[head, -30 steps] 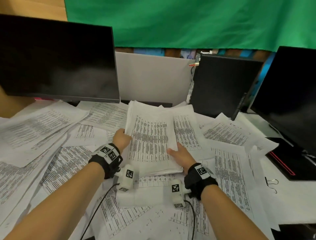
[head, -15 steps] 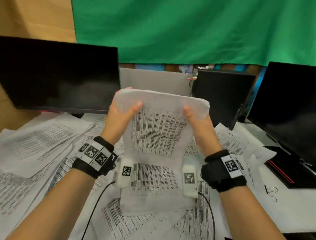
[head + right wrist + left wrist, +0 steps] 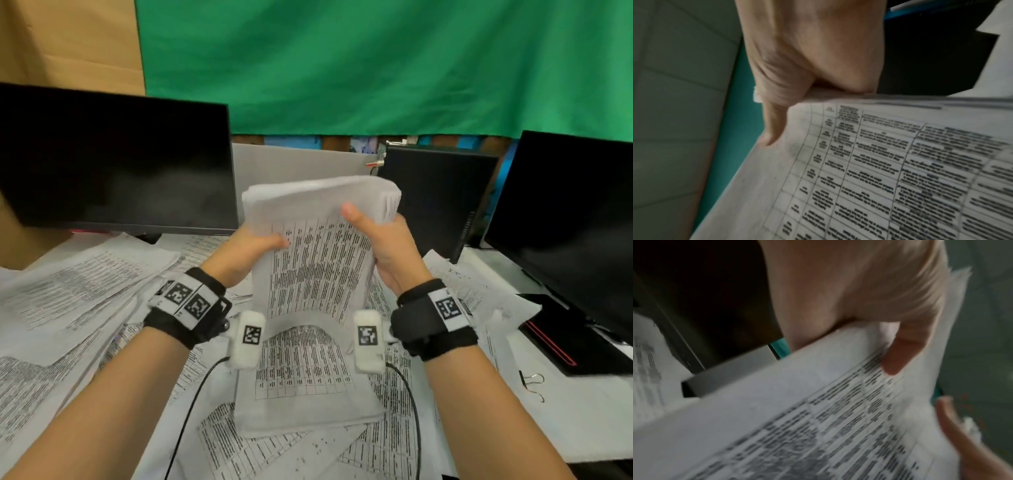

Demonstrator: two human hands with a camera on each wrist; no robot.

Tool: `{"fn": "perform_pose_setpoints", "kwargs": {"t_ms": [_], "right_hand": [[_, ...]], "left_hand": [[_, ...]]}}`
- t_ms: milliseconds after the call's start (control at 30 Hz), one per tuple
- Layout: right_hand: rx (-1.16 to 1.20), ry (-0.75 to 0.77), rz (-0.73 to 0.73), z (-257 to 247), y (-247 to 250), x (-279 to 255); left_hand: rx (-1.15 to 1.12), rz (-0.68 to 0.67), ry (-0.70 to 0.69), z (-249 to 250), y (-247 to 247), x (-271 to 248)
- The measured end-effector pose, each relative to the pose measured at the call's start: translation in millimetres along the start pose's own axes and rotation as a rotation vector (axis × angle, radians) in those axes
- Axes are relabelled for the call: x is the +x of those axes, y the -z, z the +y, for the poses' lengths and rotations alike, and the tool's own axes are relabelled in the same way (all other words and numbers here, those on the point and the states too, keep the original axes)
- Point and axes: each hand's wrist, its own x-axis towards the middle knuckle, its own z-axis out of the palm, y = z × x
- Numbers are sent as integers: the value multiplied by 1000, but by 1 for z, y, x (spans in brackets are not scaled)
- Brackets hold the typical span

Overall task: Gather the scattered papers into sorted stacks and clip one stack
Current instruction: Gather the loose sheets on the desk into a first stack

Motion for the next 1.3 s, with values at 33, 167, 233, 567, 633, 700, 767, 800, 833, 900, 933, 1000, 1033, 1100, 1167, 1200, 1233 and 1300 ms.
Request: {"fn": "perform_pose_setpoints", "kwargs": {"t_ms": [33, 167, 233, 567, 633, 700, 767, 800, 833, 900, 933, 1000, 1033, 1100, 1167, 1200, 1233, 1300], "right_hand": [[-20, 35, 47, -4, -3, 1], [-19, 195, 70, -22, -6, -1], [19, 226, -15, -23, 1, 0], [-136, -28, 156, 45, 23, -14], [-108, -12, 236, 39, 10, -10], [-80, 40, 308, 31, 0, -8], [-49, 139, 348, 23, -6, -8], [-37, 173, 350, 23, -6, -6], [-26, 190, 349, 21, -6, -5], [17, 192, 371, 21, -4, -4], [37, 188, 375, 21, -3, -3], [43, 161, 300, 21, -2, -5], [48, 146, 258, 22, -2, -7], [79, 168, 244, 22, 0, -8], [87, 221, 271, 22, 2, -6], [79, 228, 270, 22, 3, -5], [67, 235, 254, 21, 3, -5], [18, 260, 228, 22, 3, -7]], "left_hand": [[43, 42, -35, 5, -3, 2], [-36, 198, -274, 22, -10, 4], [-181, 157, -301, 26, -2, 5], [-53, 519, -192, -27, 4, -9], [-33, 586, -241, -19, -10, -5], [-78, 572, -280, -12, -21, -3], [-137, 577, -368, -8, -22, -2], [-158, 570, -394, -8, -21, -1], [-170, 566, -407, -9, -18, 0], [-150, 612, -427, -11, -15, 1], [-134, 631, -429, -11, -14, 1], [-116, 618, -411, -12, -12, 1], [-130, 606, -391, -11, -12, 0], [-149, 606, -372, -10, -12, 1], [-73, 613, -382, -8, -12, 1], [-32, 611, -380, -8, -11, 2], [-2, 612, -374, -7, -11, 3], [23, 611, -348, -8, -8, 6]]}}
